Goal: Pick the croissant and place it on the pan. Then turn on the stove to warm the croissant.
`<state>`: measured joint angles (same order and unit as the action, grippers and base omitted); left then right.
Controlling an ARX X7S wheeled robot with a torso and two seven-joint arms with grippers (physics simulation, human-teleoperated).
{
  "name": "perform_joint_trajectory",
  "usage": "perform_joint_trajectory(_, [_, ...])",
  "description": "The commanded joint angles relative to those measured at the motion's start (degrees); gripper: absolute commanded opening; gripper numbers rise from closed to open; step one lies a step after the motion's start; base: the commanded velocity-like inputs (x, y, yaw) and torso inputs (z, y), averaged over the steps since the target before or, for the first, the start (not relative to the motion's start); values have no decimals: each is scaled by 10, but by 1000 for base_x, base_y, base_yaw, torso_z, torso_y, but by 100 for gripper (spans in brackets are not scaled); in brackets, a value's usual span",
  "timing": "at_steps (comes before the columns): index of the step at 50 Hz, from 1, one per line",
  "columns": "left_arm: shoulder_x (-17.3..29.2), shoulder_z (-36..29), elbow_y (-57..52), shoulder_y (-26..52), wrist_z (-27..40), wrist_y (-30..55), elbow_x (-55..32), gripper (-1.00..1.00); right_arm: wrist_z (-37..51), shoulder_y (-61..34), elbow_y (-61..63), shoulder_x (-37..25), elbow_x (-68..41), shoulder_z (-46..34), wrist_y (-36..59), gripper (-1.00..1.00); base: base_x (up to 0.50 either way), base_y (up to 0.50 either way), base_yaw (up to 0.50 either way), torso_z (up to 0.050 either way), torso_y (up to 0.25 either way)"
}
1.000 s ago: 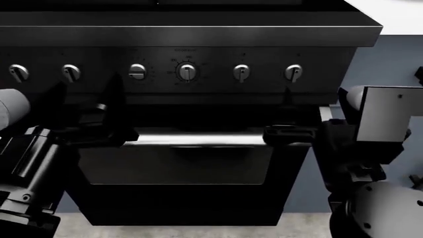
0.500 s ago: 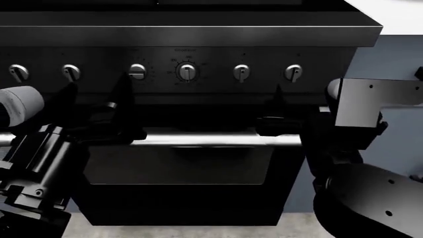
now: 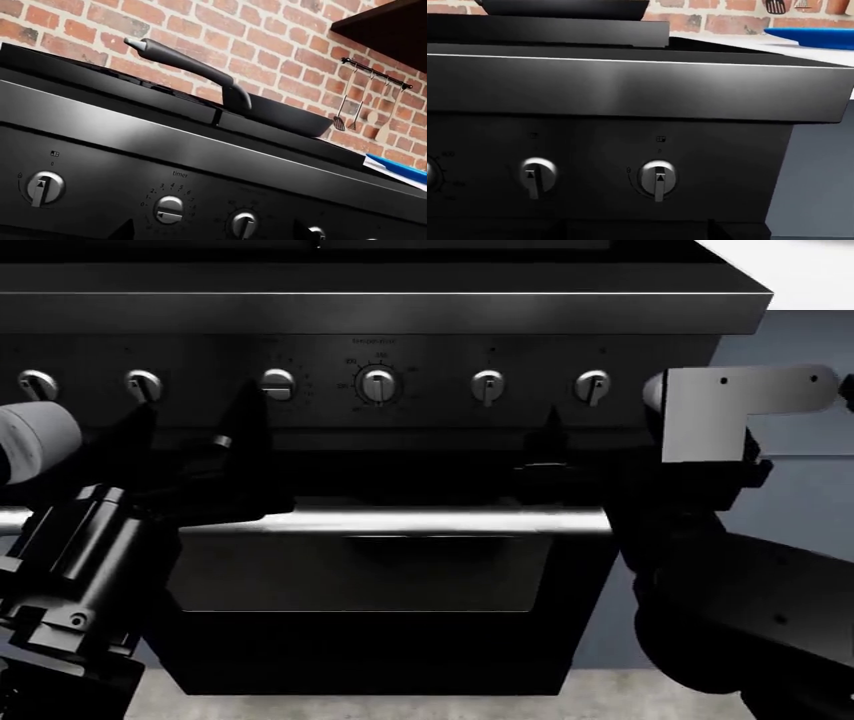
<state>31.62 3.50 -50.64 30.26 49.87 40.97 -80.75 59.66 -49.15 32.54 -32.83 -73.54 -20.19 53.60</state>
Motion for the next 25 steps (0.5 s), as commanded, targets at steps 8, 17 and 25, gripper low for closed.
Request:
perform_joint_trajectory(8, [-1, -1, 5, -4, -5, -6, 5, 100, -15, -22, -31, 0, 6, -12, 10, 100, 0, 0, 0, 0, 0])
perform_joint_trajectory(17, [-1, -2, 5, -6, -7, -9, 6, 100, -40, -29, -57, 3, 37, -26, 1, 100, 0, 0, 0, 0, 0])
perform_joint_trajectory(25, [-2, -4, 9, -8, -10, -10, 10, 100, -57, -33, -75, 3, 58, -35, -6, 100, 0, 0, 0, 0, 0])
